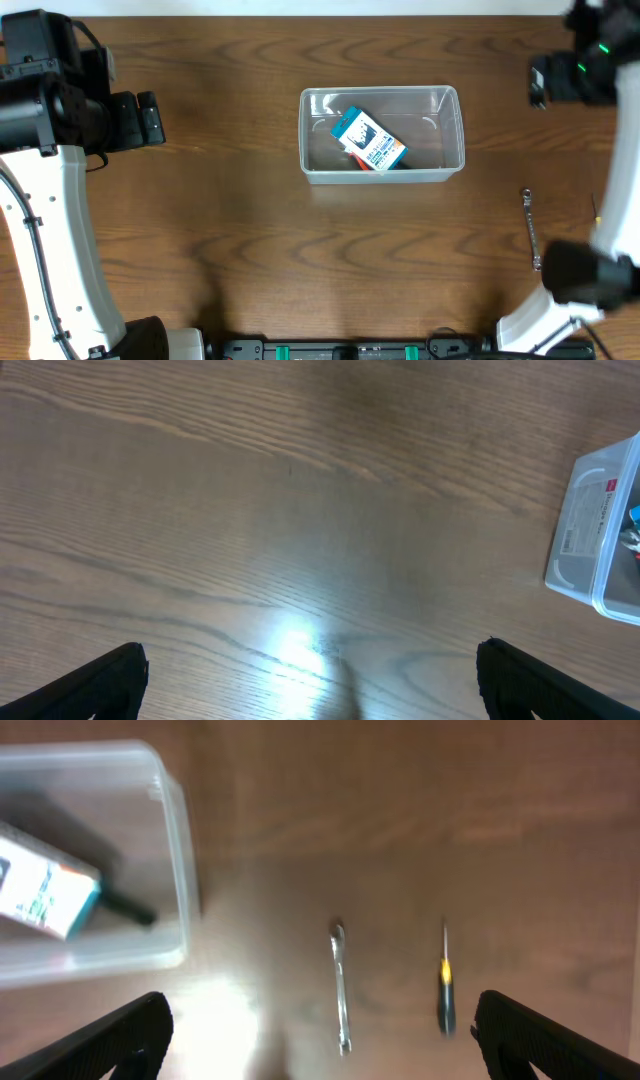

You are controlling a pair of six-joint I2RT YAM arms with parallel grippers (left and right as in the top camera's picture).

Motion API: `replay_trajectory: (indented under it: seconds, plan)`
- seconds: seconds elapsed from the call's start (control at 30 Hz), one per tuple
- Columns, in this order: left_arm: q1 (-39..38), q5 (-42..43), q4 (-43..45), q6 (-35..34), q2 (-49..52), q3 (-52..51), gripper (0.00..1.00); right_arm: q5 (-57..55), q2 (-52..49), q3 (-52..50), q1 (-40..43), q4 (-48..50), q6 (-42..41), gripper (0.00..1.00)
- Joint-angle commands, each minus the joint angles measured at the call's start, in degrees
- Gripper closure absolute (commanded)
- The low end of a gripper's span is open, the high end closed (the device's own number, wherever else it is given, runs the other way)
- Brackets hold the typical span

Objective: Pack container
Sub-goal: 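Raise the right gripper and move it right over the chrome wrench, then lower the right gripper onto the chrome wrench shaft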

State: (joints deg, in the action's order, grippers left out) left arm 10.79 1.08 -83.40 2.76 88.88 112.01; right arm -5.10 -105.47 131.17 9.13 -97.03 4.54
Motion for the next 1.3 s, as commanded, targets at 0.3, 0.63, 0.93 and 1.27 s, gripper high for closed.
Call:
replay_trajectory:
  seconds: [0.3,0.63,0.93,1.27]
  plan:
    - [0.17,-0.07,-0.07,-0.5,0.24,1.09,0.02,4.92,13.81,-34.73,16.24,8.81,9.29,0.01]
    - [0.17,-0.07,-0.09,-0.5,0.24,1.09,0.02,10.84,13.2,-40.87,17.86,20.98,9.49,0.01]
    - [0.17,-0.07,-0.09,-0.5,0.24,1.09,0.02,12.74,13.09,-50.9,16.24,23.41,29.42,0.01]
    - [0.17,-0.07,-0.09,-0.5,0.24,1.09,0.02,3.52,13.09,-63.63,16.17,33.57,29.18,0.01]
